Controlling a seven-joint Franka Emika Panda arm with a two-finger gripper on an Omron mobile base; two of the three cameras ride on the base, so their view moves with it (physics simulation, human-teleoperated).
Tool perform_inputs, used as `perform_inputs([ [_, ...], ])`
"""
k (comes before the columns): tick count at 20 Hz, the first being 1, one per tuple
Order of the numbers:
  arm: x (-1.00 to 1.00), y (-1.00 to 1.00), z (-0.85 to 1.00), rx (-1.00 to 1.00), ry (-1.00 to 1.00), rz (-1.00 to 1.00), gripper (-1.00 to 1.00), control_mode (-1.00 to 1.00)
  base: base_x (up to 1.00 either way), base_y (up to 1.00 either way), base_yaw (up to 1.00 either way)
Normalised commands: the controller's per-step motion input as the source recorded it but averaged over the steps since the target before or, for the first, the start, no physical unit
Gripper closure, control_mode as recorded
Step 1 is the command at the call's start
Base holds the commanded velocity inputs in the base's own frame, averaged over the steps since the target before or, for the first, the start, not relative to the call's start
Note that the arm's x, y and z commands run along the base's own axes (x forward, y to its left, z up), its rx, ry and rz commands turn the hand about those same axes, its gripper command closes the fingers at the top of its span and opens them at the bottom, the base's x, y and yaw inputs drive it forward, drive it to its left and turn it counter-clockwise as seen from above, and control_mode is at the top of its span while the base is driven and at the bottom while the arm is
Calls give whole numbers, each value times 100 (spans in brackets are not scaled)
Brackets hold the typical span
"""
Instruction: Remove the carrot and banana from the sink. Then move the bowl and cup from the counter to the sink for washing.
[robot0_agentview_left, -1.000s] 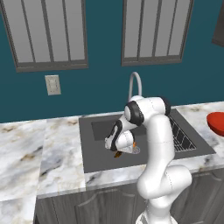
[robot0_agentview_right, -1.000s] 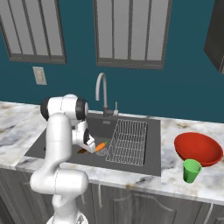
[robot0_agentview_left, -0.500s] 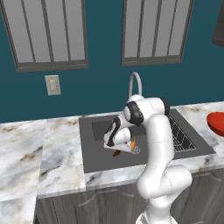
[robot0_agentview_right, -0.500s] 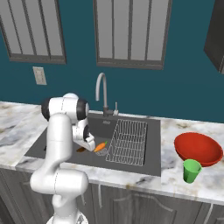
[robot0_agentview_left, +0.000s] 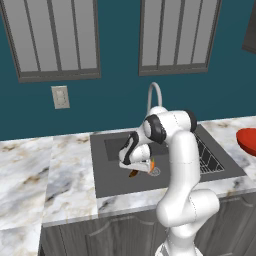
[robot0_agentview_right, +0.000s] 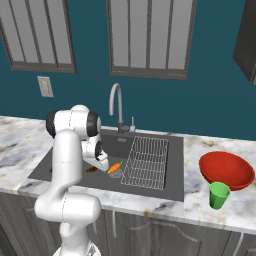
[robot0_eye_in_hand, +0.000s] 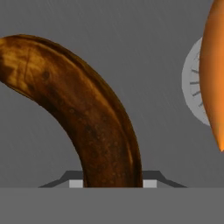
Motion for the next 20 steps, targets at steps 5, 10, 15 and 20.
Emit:
perform_inputs([
  [5, -16, 0, 27, 0, 0, 0, 100, -100, 0, 0, 0],
  [10, -15, 0, 31, 0, 0, 0, 100, -100, 0, 0, 0],
  [15, -15, 0, 31, 0, 0, -1, 100, -100, 0, 0, 0],
  [20, -19, -1, 32, 0, 0, -2, 100, -100, 0, 0, 0],
])
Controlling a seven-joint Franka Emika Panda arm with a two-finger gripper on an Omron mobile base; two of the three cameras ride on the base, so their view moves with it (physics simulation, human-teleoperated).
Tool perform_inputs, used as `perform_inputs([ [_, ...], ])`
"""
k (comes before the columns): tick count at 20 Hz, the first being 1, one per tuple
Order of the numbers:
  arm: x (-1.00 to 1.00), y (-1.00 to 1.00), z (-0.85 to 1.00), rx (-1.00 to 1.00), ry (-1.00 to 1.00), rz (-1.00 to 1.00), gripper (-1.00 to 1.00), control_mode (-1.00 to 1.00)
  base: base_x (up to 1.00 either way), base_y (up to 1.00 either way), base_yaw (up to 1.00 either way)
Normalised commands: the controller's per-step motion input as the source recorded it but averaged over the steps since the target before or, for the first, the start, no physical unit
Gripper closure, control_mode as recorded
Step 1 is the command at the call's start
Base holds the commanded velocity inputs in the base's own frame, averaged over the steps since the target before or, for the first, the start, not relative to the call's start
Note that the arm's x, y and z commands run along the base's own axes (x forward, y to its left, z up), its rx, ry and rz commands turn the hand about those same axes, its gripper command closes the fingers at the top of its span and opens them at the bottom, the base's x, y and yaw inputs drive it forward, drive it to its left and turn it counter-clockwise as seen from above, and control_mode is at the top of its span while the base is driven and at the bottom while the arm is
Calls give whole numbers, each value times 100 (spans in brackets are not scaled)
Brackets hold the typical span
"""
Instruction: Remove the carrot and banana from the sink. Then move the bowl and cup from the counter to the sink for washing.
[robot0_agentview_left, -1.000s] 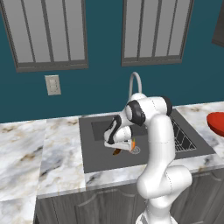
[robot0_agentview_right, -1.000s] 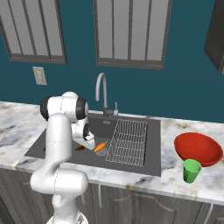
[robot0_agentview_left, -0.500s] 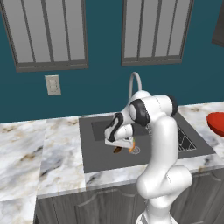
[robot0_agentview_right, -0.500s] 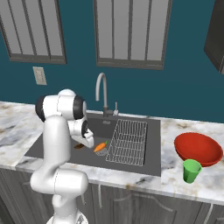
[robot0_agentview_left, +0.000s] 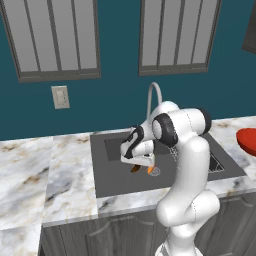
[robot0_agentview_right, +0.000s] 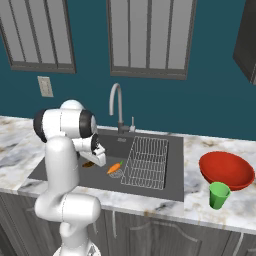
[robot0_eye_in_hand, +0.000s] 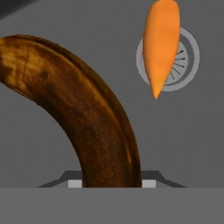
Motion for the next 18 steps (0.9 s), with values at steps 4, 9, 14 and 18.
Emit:
perform_inputs([
  [4, -21, -3, 36, 0, 0, -1, 100, -100, 0, 0, 0],
  [9, -20, 0, 39, 0, -1, -1, 100, -100, 0, 0, 0],
  [14, -24, -2, 38, 0, -2, -1, 100, -100, 0, 0, 0],
  [18, -28, -3, 39, 3, -2, 0, 100, -100, 0, 0, 0],
])
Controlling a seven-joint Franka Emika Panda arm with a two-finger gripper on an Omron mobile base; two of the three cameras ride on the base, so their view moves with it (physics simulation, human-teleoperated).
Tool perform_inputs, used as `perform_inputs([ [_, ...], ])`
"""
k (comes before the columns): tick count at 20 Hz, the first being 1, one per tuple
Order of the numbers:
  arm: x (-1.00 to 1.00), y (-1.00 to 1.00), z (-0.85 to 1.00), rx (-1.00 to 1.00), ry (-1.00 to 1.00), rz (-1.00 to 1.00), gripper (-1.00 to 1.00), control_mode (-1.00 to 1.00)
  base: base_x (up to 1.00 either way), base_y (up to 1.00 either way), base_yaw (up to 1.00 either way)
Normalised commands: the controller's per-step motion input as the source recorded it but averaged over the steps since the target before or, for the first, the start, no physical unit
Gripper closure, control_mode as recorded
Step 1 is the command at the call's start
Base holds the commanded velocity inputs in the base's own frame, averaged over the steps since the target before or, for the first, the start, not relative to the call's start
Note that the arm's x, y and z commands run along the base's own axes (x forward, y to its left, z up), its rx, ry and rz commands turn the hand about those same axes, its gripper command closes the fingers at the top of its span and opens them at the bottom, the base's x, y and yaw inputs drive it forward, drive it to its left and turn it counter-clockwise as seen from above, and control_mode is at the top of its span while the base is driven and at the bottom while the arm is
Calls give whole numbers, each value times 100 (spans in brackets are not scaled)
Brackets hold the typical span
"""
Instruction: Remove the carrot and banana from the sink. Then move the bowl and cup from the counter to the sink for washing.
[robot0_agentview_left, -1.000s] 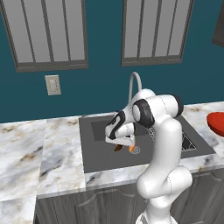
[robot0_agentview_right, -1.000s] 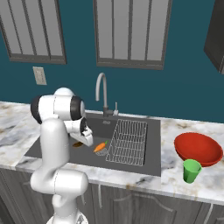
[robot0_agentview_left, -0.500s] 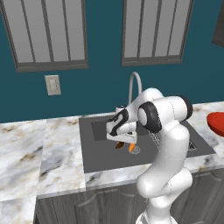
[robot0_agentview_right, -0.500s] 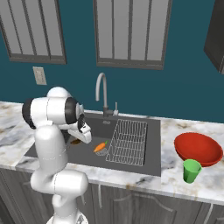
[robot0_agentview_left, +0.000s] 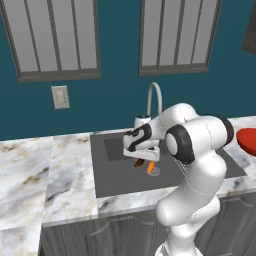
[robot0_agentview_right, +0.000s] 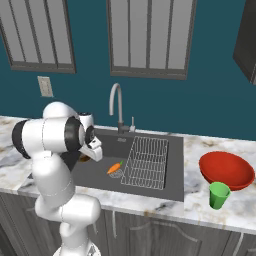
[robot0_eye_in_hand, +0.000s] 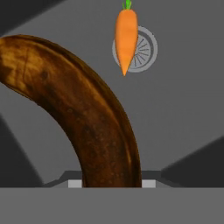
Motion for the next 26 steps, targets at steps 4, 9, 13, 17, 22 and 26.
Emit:
perform_inputs([
  [4, -27, -2, 39, 3, -1, 0, 100, -100, 0, 0, 0],
  [9, -28, -1, 35, 3, -1, 0, 100, -100, 0, 0, 0],
  [13, -33, 0, 30, 1, -1, 0, 100, -100, 0, 0, 0],
  [17, -32, 0, 36, 0, -1, 0, 100, -100, 0, 0, 0],
  [22, -29, 3, 39, 0, -3, 0, 100, -100, 0, 0, 0],
  [26, -30, 1, 39, 1, -7, 0, 100, -100, 0, 0, 0],
])
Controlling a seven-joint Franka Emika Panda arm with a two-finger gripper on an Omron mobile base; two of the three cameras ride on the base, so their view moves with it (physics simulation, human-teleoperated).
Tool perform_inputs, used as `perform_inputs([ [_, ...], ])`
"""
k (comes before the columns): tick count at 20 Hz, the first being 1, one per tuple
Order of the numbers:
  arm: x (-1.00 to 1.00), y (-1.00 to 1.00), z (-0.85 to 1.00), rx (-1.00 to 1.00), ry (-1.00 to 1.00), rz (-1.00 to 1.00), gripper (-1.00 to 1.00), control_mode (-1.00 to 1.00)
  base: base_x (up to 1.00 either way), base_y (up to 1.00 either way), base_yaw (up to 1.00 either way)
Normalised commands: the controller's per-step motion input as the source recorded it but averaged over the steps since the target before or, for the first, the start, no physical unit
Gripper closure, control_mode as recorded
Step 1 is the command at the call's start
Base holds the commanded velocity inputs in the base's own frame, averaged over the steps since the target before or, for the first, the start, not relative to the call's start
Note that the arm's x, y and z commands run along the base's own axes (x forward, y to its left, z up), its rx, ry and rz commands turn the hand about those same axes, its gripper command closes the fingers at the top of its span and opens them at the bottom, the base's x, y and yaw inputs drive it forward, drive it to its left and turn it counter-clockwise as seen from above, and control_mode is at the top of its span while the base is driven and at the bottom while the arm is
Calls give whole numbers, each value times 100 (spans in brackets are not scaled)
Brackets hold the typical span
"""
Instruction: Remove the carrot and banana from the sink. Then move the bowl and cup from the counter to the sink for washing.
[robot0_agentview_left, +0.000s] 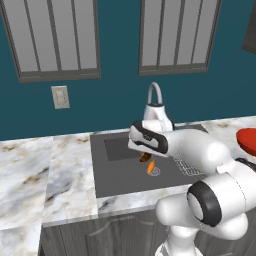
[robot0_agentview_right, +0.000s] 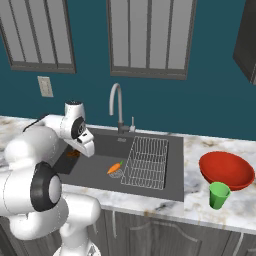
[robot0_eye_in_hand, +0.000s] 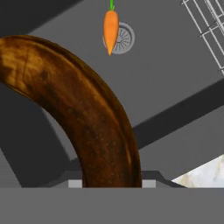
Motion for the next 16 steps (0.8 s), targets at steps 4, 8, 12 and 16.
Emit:
perform_inputs([
  [4, -33, 11, 28, 5, -3, 0, 100, -100, 0, 0, 0],
  [8, -31, 14, 26, 8, -3, 5, 100, -100, 0, 0, 0],
  [12, -28, 17, 28, 5, -6, 6, 100, -100, 0, 0, 0],
  [16, -22, 20, 30, 0, 0, 6, 100, -100, 0, 0, 0],
])
